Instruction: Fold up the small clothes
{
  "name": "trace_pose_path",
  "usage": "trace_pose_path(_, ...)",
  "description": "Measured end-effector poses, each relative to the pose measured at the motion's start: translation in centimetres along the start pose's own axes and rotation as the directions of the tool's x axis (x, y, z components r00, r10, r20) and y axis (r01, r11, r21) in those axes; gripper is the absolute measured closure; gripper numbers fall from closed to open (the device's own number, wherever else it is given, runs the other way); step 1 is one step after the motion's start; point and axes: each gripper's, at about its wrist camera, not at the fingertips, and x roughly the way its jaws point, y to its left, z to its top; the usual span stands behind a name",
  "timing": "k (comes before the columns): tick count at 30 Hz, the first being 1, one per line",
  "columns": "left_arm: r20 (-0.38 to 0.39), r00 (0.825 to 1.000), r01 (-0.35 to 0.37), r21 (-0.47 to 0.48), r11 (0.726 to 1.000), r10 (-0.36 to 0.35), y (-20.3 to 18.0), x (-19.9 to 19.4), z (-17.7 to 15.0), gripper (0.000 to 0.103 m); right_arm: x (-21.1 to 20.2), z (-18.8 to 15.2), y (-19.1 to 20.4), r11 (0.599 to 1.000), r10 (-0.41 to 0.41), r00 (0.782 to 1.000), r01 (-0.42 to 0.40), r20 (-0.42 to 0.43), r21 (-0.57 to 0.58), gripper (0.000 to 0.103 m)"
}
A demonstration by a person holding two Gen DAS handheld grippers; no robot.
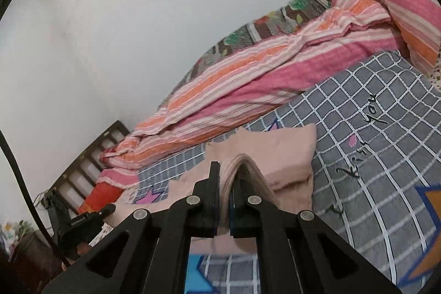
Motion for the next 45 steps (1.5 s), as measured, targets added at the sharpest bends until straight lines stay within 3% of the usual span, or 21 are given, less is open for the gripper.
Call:
trace_pose_path(8, -0.053, 0.997, -0.048, -0.023, 0.999, 0.047, 0.6, 7.8, 2.9, 0.096, 7.9, 2.9, -2.9, 0.997, -0.049, 0.994, 0.055, -0.100, 0.060, 0.098)
trace_pose_path(17, -0.105, 0.989, -0.105, -0.021, 0.994, 0.102, 1.6, 14.9, 4.5, 0.096, 15.0, 4.5, -4.8, 0.994, -0.090, 0.982, 0.100, -0.167, 0.050, 0.098)
trace_pose_path(21, -0.139, 0.987, -0.093, -0.052, 0.994, 0.085, 2.7, 17.3, 4.9, 0.096, 17.5, 4.7, -5.5, 0.992, -0.113, 0.975, 0.123, -0.194, 0.037, 0.098)
trace_pose_path(22, -0.152, 0.986, -0.083, -0.068, 0.994, 0.072, 3.0, 17.7, 5.0, 0.092, 18.2, 4.7, -5.8, 0.993, -0.096, 0.974, 0.108, -0.205, 0.046, 0.096)
trace_pose_path(23, -0.170, 0.984, -0.074, -0.087, 0.993, 0.058, 3.4, 18.1, 5.1, 0.075, 18.6, 4.8, -6.1, 0.995, -0.061, 0.976, 0.076, -0.209, 0.062, 0.093)
trace_pose_path(24, -0.188, 0.981, -0.056, -0.105, 0.993, 0.035, 3.7, 18.5, 5.3, 0.066, 18.9, 4.9, -6.4, 0.995, -0.043, 0.977, 0.060, -0.209, 0.075, 0.081)
trace_pose_path(25, -0.180, 0.984, -0.028, -0.119, 0.992, 0.006, 3.9, 18.4, 5.3, 0.050, 18.9, 4.9, -6.5, 0.995, -0.041, 0.978, 0.058, -0.207, 0.077, 0.057)
trace_pose_path(26, -0.164, 0.986, -0.023, -0.120, 0.993, 0.003, 4.0, 18.2, 5.4, 0.044, 18.8, 5.0, -6.4, 0.996, -0.049, 0.980, 0.062, -0.194, 0.065, 0.050)
trace_pose_path(31, -0.153, 0.987, -0.048, -0.046, 0.998, 0.040, 3.1, 16.7, 4.9, 0.044, 16.6, 4.5, -4.9, 0.994, -0.100, 0.978, 0.090, -0.184, -0.063, 0.050)
trace_pose_path(37, -0.165, 0.982, -0.091, 0.029, 0.995, 0.094, 2.6, 13.8, 2.7, 0.041, 12.4, 2.0, -4.2, 0.975, -0.183, 0.956, 0.148, -0.231, -0.164, 0.050)
trace_pose_path(45, -0.201, 0.970, -0.123, 0.093, 0.988, 0.139, 3.6, 7.6, -2.9, 0.039, 7.1, -2.9, -5.7, 0.970, -0.224, 0.920, 0.179, -0.321, -0.161, 0.048)
